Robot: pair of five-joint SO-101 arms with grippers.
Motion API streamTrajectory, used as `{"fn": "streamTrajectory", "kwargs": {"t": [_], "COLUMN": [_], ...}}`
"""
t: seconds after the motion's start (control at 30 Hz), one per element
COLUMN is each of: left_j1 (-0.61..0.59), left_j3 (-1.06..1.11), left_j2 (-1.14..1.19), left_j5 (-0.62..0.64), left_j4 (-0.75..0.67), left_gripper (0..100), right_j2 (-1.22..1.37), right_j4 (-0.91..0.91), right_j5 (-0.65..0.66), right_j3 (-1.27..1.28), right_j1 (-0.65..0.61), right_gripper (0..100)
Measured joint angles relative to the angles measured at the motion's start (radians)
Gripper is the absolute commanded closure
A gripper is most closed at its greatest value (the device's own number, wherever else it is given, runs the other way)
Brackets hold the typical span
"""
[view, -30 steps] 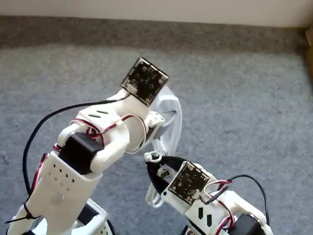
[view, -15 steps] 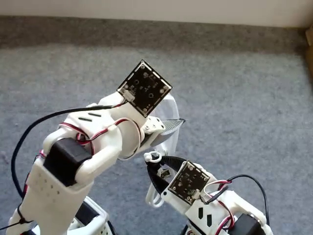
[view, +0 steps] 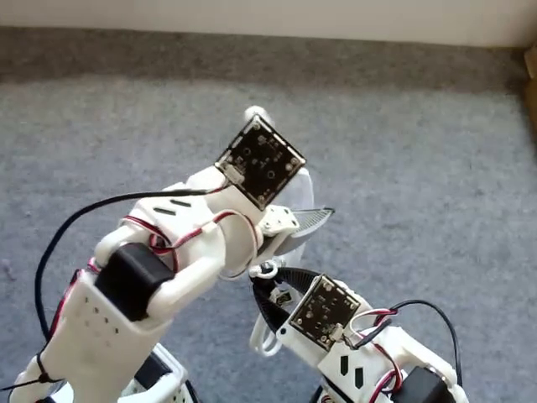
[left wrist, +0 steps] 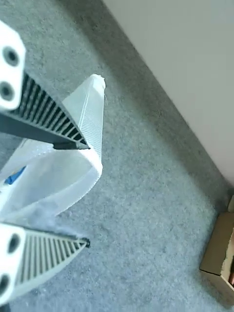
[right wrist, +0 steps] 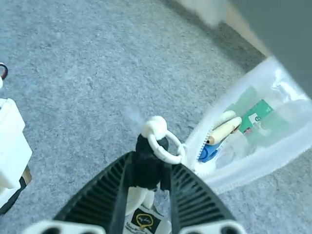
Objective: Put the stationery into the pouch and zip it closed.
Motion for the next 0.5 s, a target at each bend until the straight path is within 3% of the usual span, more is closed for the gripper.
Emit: {"fn": "streamTrajectory", "kwargs": {"t": [0.2, 0.5], "left_j1": [0.003, 0.074], "left_j3": [0.120, 0.138], "left_j2": [-0.002, 0.006], "left_j5": [0.044, 0.049], "left_j4": [-0.181, -0.196], "left_gripper": [73, 73], "right_j2": [0.000, 0.000], "right_j4": [0.000, 0.000], "right_j5": [0.000, 0.000], "right_j3": [0.000, 0.000], "right_j1": [0.002, 0.054], "right_gripper": [99.3, 99.3]}}
